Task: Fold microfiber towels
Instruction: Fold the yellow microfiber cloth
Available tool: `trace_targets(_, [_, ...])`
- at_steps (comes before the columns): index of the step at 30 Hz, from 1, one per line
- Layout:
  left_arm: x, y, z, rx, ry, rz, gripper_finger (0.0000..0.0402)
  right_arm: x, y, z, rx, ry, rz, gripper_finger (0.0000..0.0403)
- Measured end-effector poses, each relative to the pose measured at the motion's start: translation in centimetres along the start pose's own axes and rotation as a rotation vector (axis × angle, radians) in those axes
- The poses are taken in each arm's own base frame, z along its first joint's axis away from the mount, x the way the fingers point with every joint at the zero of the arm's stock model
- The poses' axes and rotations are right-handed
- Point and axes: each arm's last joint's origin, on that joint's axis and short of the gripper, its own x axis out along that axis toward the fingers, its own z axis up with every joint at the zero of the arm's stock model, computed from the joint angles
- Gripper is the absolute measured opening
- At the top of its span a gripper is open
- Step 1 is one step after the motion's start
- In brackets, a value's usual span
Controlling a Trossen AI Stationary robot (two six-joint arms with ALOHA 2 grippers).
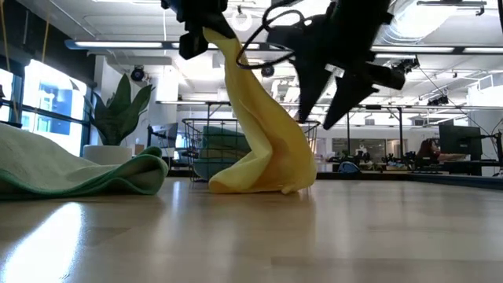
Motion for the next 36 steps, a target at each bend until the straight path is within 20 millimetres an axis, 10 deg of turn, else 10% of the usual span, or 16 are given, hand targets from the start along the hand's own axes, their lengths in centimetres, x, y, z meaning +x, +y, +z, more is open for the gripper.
trace_targets(25, [0.0,0.0,0.1,0.006,-0.011,0.007,0.0,5.3,1.2,-4.0,0.161,-0.081,-0.099,0.0174])
trace_targets(36, [0.1,-0.5,-0.5,0.003,0.042,-0.01,0.0,5.4,1.0,-3.9,0.039,-0.089,-0.123,0.0011])
